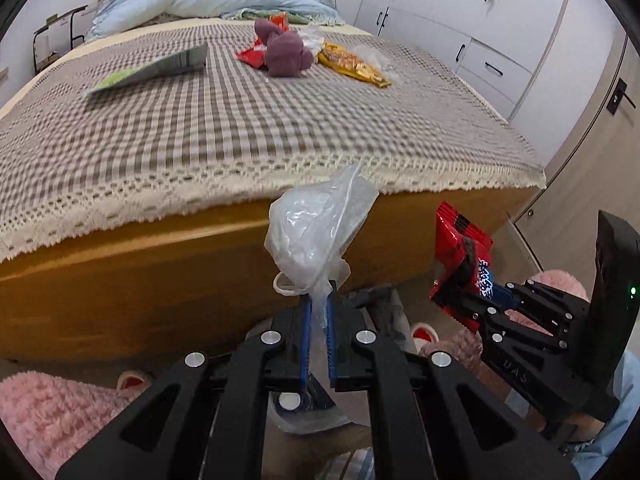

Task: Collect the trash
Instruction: 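Carry the clear bag and red wrapper down to the trash bag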

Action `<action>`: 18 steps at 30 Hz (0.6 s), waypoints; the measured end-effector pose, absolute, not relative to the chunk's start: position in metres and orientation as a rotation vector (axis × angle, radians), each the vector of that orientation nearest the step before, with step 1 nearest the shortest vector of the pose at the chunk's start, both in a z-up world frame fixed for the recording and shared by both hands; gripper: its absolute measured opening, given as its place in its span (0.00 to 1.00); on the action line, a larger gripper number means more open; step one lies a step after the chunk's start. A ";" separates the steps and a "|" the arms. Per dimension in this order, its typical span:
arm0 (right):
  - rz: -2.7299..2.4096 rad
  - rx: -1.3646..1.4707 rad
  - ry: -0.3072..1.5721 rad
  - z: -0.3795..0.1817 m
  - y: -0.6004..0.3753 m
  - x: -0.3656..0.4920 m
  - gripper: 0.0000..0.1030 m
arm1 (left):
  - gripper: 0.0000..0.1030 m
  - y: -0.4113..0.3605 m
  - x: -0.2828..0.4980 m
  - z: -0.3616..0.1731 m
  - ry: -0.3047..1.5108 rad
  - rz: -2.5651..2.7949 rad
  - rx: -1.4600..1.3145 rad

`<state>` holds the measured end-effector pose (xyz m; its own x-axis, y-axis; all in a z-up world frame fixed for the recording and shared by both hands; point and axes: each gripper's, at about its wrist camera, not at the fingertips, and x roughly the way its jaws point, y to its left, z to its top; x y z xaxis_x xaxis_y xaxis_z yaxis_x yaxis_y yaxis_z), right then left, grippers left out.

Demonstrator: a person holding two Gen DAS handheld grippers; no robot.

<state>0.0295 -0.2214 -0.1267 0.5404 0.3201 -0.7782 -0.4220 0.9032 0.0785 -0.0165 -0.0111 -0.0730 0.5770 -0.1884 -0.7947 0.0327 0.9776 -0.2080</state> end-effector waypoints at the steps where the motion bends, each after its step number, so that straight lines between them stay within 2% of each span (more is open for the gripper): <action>1: 0.443 -0.129 0.912 -0.130 -0.221 0.029 0.20 | 0.04 -0.012 -0.017 -0.075 0.955 -0.130 -0.176; 18: 0.457 -0.173 1.105 -0.172 -0.215 0.031 0.20 | 0.04 -0.014 -0.012 -0.148 1.189 -0.116 -0.218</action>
